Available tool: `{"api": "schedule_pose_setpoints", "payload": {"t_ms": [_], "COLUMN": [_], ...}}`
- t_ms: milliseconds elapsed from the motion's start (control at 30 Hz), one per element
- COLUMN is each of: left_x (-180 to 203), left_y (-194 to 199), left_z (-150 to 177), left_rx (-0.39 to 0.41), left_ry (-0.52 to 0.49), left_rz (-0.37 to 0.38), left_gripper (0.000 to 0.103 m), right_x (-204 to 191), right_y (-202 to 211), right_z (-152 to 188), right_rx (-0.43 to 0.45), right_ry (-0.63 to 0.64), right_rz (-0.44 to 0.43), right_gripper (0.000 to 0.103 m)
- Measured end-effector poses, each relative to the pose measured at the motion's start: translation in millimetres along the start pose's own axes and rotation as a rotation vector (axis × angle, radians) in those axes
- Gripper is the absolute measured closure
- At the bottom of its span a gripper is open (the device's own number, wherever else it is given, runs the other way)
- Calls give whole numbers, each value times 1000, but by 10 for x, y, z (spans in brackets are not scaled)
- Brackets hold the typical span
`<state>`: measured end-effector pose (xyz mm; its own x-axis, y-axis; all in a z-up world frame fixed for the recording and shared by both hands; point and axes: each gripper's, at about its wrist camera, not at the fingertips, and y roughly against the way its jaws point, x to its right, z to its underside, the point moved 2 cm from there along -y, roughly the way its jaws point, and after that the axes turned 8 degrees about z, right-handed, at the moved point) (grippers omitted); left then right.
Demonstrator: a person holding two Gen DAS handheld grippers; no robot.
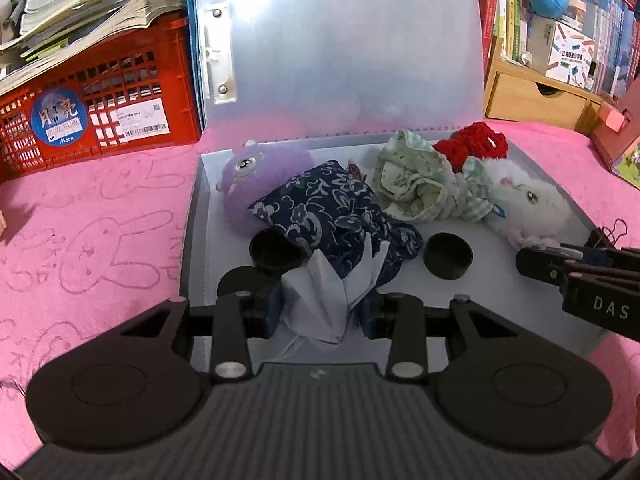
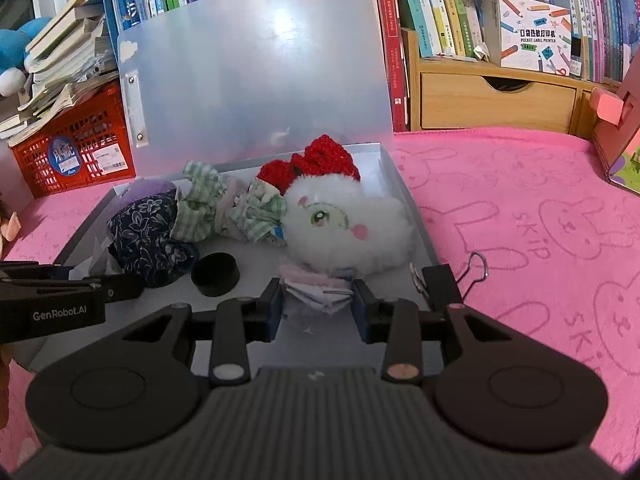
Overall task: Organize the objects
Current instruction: 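Carry the folded paper and tissue with both tools into the box, then open both tools to release the paper and tissue in the box, then move the left tool to the white tissue on the table while the right tool approaches a black cap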
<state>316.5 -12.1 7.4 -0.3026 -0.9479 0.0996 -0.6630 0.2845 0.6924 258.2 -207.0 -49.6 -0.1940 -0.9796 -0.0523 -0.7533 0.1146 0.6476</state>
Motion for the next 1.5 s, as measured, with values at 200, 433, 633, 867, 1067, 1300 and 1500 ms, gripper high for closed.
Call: {"api": "schedule_pose_setpoints", "payload": {"t_ms": [200,433,633,867,1067,1300,1500], "left_x": [-1,131,198,203,243,305,338], "left_y": [29,195,367,593,820,1059,1207], "left_z": [7,20,19,78,153,322,509], "left_rx": [-7,35,70,94,119,141,141], "left_ry": [17,-62,-84,-96,-118,-131,-121], "left_rz": [25,12,23,38,64,90,120], "left_gripper": [30,21,19,18,17,15,14], "right_x": [9,-92,-75,33,69,61,97], "right_y": [67,238,401,643,881,1117,1308], "right_z": [26,40,44,98,133,226,334], "right_rx": [17,69,100,159,192,226,239], "right_ry": [-22,36,42,6,16,36,37], "right_rz": [-35,-30,-50,-69,-77,-73,-76], "right_gripper": [38,25,16,0,0,0,0]}}
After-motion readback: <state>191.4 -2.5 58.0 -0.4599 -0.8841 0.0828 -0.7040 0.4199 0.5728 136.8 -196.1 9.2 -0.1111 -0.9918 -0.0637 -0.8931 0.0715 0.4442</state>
